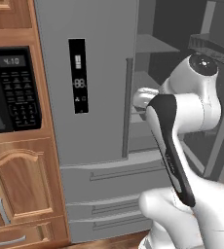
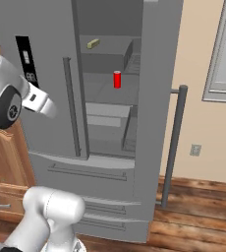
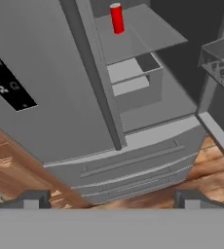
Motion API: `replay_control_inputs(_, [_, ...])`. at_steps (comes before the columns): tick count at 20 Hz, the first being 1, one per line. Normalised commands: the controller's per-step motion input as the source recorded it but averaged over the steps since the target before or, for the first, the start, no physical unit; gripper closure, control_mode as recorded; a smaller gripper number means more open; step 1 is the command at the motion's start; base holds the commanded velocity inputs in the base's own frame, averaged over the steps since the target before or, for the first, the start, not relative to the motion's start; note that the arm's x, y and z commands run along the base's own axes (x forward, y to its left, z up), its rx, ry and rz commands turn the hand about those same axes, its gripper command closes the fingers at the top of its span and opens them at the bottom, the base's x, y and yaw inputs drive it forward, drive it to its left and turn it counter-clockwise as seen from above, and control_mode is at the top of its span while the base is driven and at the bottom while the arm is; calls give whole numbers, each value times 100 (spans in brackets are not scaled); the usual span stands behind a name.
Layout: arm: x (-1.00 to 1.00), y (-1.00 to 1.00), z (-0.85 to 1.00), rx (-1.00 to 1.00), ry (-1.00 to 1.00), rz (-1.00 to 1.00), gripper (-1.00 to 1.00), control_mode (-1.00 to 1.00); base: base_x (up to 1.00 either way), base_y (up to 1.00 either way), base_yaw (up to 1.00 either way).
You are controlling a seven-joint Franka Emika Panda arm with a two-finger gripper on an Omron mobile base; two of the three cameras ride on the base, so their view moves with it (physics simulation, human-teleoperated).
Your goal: Retrieve the butter from the fridge and place it on a plate on the dining table. Then retrieve the butter knife by the fridge and place it near the plate.
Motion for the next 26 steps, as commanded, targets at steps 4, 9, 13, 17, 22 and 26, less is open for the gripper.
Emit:
replay_control_inputs(4, [54,13,27,-12,-1,15,-100,-100,0,0,0])
replay_control_inputs(9, [60,-10,-1,-3,-2,5,-100,-100,0,0,0])
replay_control_inputs(13, [35,-42,-22,0,-1,0,-100,-100,0,0,0])
replay_control_inputs(17, [60,-9,-4,0,0,0,-100,-100,0,0,0])
replay_control_inputs(22, [57,15,0,0,0,0,-100,-100,0,0,0])
replay_control_inputs(26, [54,32,0,0,0,0,-100,-100,0,0,0])
